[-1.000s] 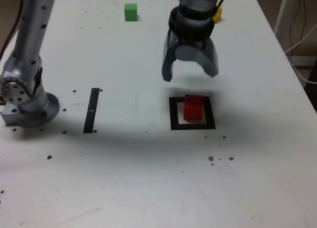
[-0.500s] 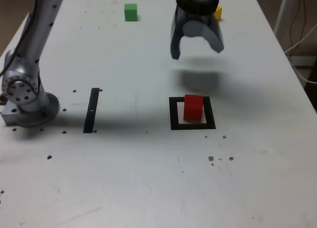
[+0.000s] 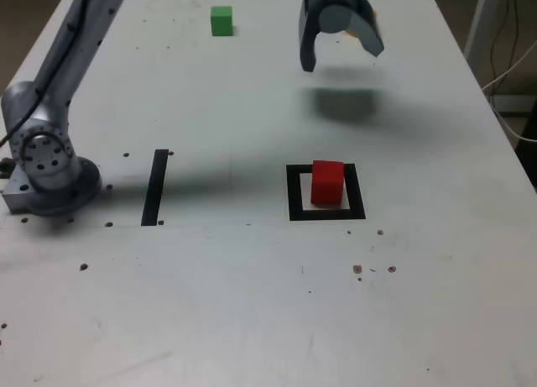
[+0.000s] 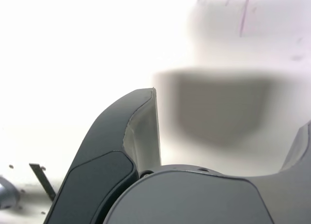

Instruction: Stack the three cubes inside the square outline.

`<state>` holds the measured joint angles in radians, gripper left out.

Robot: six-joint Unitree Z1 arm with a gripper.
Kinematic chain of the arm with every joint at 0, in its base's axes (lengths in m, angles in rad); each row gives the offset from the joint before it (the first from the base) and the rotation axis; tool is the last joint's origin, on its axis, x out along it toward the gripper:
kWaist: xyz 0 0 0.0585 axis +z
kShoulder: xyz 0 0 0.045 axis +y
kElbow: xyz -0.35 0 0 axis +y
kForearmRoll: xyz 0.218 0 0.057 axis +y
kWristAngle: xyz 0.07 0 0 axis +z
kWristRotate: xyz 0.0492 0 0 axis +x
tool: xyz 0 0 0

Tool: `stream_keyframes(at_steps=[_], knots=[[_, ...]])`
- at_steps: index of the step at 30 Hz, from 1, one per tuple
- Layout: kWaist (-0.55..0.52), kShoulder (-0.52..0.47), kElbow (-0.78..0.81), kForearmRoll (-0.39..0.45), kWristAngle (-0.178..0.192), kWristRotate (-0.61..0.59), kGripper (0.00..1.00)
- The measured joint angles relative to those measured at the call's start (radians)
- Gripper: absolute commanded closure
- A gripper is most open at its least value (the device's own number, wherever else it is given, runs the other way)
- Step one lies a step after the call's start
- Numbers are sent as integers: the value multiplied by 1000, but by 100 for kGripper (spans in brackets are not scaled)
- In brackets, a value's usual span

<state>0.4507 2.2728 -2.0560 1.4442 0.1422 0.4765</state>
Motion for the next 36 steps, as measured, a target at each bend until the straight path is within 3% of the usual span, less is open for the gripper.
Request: stream_keyframes(at_steps=[20,27,36], knots=[[128,229,-356,69,20,93,1],[155,265,-445,69,55,128,1],[176,320,-569,58,59,183,1]])
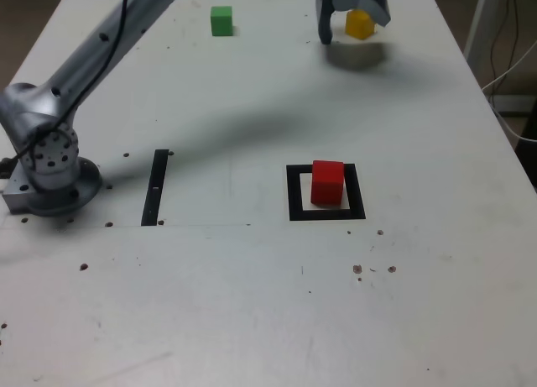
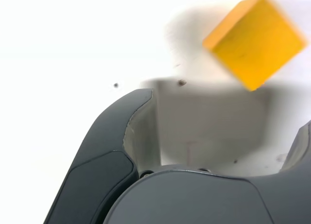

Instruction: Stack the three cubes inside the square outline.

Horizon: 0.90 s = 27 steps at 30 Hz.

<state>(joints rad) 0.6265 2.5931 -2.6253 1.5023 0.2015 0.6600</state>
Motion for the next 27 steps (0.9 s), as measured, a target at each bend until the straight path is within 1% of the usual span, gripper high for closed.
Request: stream_keyframes(at_steps=[6,12,16,20,24,27], knots=[[23,42,-69,-25,0,35,1],[37,55,-96,-54,0,46,1],[41,59,-105,-65,-5,49,1],[41,62,-112,-74,-17,48,1],[42,66,-111,-66,-26,5,1],[44,66,-101,-44,-28,-79,1]])
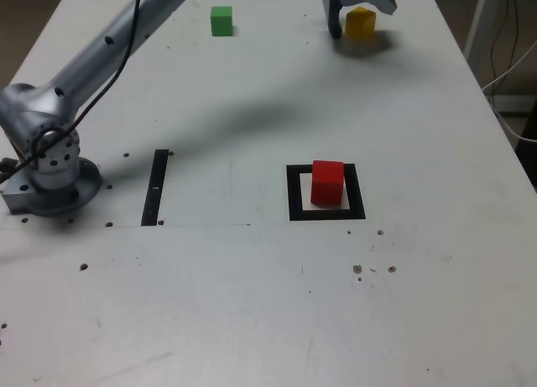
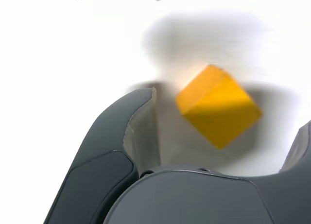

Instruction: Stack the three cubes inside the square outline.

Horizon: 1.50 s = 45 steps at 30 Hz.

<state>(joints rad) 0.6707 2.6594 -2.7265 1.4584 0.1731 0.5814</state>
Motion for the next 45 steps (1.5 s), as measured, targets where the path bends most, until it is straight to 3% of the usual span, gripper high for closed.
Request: stream_keyframes(at_steps=[8,12,20,31,37,45], knots=[[0,0,8,42,0,-266,1],[-3,0,6,44,6,-334,1],[-4,2,3,25,9,-388,1],[-4,20,0,-47,-21,-433,4],[-4,23,-2,-57,-25,-449,20],[-5,23,-4,-64,-28,-455,55]])
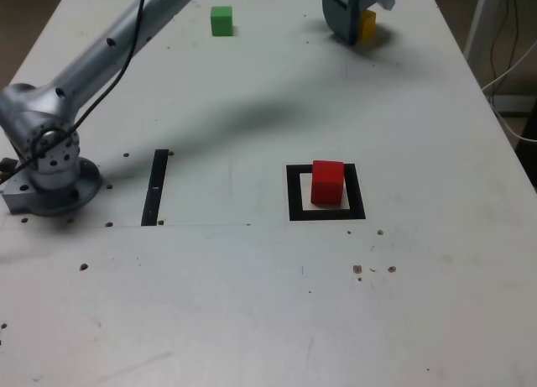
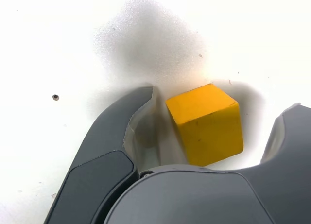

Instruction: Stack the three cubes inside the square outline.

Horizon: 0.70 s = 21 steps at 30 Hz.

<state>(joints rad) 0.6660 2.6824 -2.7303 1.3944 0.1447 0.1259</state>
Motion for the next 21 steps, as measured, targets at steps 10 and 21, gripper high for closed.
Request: stream_keyframes(at_steps=[10,21], knots=[[-3,2,-1,-27,-1,5,71],[-3,2,-1,-29,-5,7,72]])
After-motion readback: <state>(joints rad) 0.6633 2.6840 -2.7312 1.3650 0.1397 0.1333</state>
